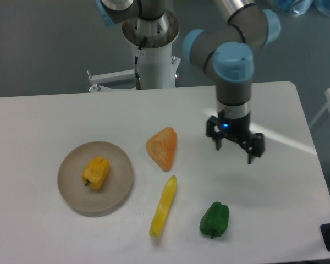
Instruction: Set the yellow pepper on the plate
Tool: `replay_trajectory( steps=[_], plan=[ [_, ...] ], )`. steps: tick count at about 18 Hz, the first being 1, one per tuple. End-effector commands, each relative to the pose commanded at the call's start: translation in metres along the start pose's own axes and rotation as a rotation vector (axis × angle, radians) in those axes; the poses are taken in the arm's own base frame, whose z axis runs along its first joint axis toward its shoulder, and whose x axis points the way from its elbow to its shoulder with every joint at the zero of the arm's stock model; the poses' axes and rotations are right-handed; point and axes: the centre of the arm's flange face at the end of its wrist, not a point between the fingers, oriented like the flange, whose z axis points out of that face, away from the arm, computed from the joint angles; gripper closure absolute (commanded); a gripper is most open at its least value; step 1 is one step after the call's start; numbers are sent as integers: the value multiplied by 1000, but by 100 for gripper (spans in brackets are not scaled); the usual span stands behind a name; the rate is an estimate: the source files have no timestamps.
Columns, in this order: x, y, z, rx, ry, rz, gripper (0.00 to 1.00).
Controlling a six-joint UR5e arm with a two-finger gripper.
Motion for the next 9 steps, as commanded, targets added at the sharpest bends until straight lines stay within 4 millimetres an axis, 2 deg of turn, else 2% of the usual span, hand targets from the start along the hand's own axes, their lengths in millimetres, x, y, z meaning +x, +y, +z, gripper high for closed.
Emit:
replay_trajectory(
  steps=[9],
  plan=[
    [-1,0,2,-1,1,-6,0]
  ],
)
